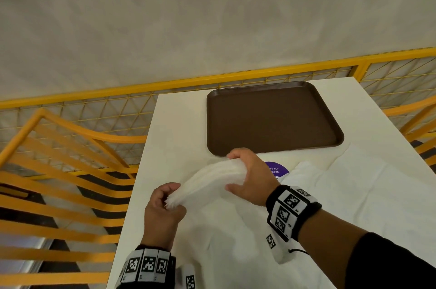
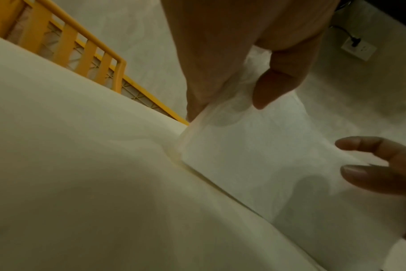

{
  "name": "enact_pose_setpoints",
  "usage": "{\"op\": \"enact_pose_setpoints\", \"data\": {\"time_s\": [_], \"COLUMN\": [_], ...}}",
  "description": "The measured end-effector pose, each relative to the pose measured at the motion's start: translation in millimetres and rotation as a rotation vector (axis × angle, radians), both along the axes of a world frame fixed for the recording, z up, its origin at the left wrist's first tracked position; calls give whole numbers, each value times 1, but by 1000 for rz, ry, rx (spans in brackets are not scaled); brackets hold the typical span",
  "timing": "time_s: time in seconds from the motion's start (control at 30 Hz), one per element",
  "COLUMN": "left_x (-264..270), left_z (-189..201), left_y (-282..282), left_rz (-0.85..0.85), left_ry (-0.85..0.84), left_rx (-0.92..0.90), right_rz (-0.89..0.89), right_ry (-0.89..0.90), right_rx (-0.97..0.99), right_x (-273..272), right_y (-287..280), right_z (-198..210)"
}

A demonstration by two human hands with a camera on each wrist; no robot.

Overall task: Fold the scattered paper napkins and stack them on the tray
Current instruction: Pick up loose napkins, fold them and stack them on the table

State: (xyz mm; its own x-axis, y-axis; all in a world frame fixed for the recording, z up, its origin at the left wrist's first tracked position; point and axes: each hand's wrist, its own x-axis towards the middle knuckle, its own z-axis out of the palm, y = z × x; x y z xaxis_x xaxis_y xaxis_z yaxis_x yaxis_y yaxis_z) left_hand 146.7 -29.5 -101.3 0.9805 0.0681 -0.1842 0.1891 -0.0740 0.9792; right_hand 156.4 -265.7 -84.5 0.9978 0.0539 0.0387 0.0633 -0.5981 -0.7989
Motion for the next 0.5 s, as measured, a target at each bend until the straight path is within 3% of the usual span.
{"op": "enact_pose_setpoints", "data": {"time_s": [0.1,0.17,0.37,0.5], "left_x": [0,0,-4,-3], "left_z": [3,1,3,2], "left_y": [1,1,-1,0], "left_rz": [-25,-49,-70,-101], "left_ry": [11,32,32,4], "left_rx": [28,75,201,296], "right_rz": [235,330,330,420], "right_ry": [-87,-133,-212,-112], "right_rx": [-634,-900,-995,-1103], "right_x": [1,1,5,11], "right_y": [-4,-2,10,22], "right_z": [3,0,7,21]}}
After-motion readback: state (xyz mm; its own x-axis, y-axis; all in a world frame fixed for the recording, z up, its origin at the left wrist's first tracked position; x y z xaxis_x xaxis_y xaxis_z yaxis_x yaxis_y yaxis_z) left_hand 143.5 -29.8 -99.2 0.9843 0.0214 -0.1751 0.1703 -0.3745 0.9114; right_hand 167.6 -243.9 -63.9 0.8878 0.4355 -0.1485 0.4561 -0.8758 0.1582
